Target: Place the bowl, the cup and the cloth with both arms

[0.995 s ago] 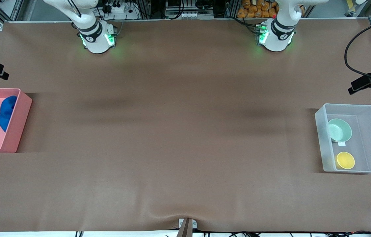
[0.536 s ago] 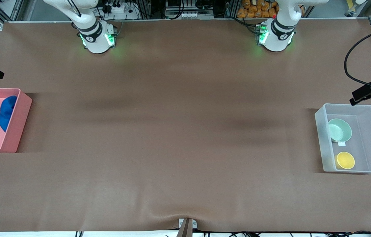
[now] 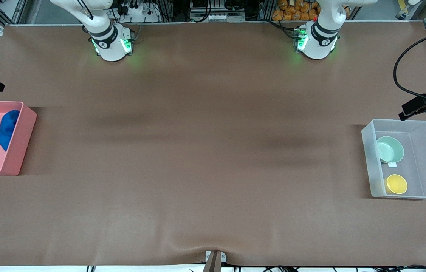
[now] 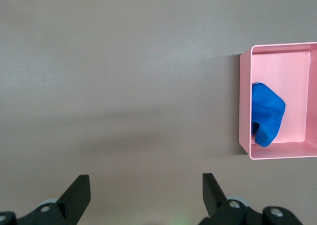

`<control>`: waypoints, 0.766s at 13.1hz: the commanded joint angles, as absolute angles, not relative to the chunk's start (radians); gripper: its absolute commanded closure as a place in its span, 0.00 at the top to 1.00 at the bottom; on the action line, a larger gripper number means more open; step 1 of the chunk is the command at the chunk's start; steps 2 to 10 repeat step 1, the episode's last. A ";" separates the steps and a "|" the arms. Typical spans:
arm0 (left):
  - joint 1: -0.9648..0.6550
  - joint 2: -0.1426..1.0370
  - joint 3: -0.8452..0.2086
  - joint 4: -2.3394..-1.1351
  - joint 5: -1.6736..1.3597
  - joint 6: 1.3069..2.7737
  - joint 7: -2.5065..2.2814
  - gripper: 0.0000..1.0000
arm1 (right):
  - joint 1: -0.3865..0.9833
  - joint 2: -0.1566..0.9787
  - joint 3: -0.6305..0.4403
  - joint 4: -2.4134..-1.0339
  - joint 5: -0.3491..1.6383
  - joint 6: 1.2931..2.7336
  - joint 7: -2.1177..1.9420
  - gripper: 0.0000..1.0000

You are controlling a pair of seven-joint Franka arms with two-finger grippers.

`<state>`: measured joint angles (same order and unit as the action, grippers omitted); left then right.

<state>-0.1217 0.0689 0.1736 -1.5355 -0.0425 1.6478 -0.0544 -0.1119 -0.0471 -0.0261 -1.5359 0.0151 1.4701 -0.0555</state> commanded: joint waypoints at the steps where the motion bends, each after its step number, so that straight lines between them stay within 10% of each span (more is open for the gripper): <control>1: -0.123 0.081 0.176 -1.508 -0.058 1.626 -0.043 1.00 | -0.127 -0.035 -0.018 -1.517 0.003 1.470 -0.071 1.00; 10: -0.123 0.081 0.176 -1.508 -0.058 1.626 -0.043 1.00 | -0.127 -0.035 -0.018 -1.517 0.003 1.470 -0.071 1.00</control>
